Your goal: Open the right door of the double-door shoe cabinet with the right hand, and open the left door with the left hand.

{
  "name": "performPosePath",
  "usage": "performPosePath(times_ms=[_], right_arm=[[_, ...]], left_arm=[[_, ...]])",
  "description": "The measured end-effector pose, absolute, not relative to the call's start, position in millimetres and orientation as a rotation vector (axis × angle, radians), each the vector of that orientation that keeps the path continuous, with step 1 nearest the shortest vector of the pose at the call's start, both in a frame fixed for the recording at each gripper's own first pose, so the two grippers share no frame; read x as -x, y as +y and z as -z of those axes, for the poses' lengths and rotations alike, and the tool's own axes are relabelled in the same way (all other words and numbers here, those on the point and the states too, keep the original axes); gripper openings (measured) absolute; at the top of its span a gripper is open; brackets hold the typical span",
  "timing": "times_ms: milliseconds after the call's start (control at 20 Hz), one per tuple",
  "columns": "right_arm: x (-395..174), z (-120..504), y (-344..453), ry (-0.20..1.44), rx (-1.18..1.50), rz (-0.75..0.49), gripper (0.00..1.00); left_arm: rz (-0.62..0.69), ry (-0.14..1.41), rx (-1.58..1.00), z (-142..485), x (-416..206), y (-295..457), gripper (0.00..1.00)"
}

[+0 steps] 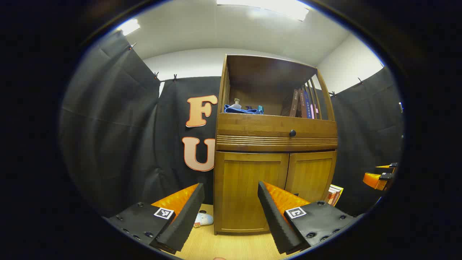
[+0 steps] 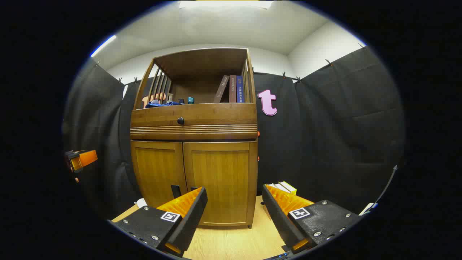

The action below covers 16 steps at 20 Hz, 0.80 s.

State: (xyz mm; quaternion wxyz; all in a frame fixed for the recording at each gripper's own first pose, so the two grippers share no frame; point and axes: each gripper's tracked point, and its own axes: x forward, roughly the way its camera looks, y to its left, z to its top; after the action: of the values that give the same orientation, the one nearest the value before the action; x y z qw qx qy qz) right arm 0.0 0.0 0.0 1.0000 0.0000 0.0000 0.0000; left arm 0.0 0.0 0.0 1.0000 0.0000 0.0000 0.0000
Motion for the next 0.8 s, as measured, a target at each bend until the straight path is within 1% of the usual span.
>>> performPosePath(times_ms=[150,200,450,500,550,600,800], right_arm=[[0,-2,2,-0.001,0.000,-0.001,0.94],[0,-2,2,0.000,0.002,-0.001,1.00],[-2,-1,4,0.004,0.002,0.001,1.00],[-2,-1,5,0.004,0.002,0.001,1.00],[-3,-1,6,0.003,0.004,0.001,1.00],[-3,-1,6,0.004,0.006,0.002,1.00],[-2,-3,10,0.003,0.003,-0.004,1.00]], left_arm=[[-0.005,-0.002,0.004,1,0,4,0.94],[-0.007,-0.002,0.004,1,-1,5,0.94],[-0.012,-0.004,0.007,2,-3,10,0.94],[-0.011,-0.004,0.006,3,-3,10,0.96],[-0.011,-0.004,0.004,3,-4,11,0.94],[-0.011,-0.006,0.002,3,-3,11,0.94],[0.003,-0.002,-0.003,4,-5,9,0.96]])
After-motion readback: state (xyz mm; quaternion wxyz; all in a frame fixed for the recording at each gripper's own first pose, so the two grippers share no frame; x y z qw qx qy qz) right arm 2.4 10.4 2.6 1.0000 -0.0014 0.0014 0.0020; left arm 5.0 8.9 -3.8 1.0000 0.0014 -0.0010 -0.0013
